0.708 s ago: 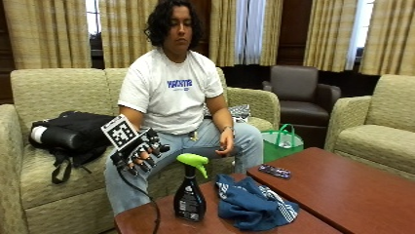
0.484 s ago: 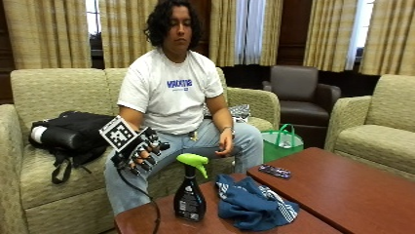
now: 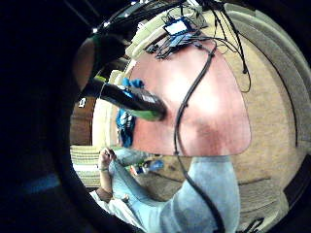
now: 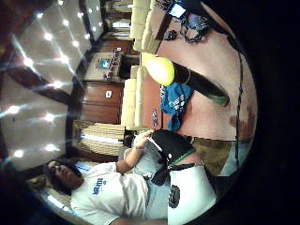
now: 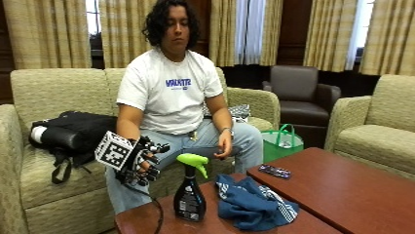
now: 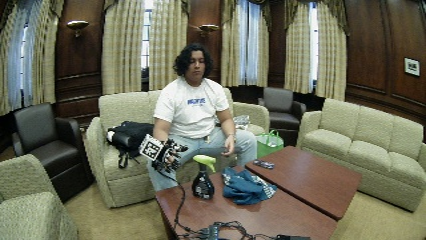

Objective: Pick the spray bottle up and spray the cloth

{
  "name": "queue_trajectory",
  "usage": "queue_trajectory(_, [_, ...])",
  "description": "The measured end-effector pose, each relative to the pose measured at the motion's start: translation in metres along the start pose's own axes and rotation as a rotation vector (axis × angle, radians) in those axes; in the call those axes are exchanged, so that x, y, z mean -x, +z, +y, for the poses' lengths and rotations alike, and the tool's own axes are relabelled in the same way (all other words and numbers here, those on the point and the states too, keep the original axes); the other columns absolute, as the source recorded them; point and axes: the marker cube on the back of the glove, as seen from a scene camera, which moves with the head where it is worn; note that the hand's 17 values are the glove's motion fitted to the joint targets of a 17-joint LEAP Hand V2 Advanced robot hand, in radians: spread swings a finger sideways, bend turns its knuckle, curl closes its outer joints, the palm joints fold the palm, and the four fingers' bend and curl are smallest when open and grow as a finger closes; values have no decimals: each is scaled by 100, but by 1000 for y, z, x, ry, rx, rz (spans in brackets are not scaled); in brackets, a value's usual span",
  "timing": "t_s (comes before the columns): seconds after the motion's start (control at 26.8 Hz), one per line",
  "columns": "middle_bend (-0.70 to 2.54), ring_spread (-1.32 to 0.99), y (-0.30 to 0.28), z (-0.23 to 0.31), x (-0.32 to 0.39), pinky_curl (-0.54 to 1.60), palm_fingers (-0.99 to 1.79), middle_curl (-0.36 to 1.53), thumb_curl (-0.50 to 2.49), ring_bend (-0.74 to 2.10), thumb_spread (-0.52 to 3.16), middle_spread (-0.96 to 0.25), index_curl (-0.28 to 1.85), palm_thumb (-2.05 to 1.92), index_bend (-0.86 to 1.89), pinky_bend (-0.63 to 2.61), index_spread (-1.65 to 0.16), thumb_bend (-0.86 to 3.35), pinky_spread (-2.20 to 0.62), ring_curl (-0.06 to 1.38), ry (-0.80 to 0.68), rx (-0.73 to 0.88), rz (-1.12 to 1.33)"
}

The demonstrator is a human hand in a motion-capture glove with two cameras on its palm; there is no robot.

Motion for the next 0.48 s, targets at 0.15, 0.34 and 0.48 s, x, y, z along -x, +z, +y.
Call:
queue_trajectory(0.15, [28,-10,6,-1,-8,24,47,26,23,47,83,-13,14,49,11,57,-40,4,16,26,102,69,-67])
queue_trajectory(0.34, [28,-11,19,3,-22,25,45,29,25,49,84,-13,14,51,9,59,-41,0,15,28,142,82,-179])
queue_trajectory(0.48, [29,-12,31,3,-34,26,44,30,26,51,84,-13,13,51,8,60,-41,-2,13,29,167,60,-209])
